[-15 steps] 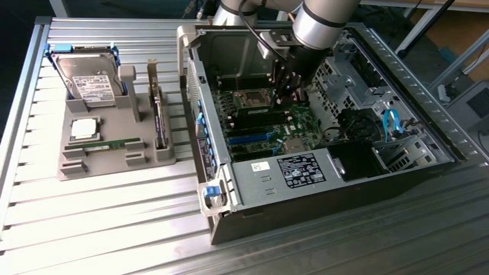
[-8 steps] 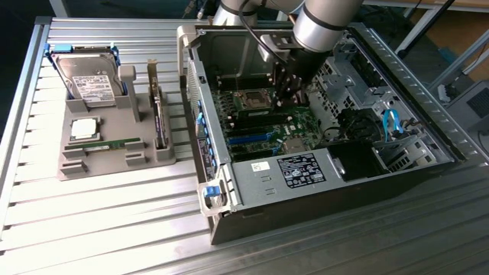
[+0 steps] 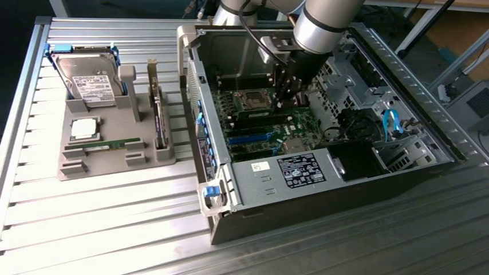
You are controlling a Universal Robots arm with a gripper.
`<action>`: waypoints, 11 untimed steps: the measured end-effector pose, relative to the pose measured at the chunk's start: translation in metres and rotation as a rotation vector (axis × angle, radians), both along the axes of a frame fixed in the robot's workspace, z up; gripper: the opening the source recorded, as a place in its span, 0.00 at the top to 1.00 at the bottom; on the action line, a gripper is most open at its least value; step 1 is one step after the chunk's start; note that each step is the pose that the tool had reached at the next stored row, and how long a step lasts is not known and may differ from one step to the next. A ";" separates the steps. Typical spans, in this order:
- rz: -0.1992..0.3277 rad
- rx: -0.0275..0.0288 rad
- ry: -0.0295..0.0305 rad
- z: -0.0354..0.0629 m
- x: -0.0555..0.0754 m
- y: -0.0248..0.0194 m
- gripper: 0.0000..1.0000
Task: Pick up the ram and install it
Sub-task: 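Insert the ram into the slot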
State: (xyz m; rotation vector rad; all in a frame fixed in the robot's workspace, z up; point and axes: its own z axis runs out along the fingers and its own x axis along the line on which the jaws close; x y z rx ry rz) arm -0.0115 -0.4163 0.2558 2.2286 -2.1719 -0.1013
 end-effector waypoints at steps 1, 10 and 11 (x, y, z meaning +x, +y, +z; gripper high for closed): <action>0.000 0.0000 -0.0001 -0.0014 0.000 0.0000 0.88; 0.000 0.0002 -0.0051 -0.0049 0.000 0.0000 0.88; 0.000 0.0002 -0.0075 -0.0049 -0.001 0.0000 0.88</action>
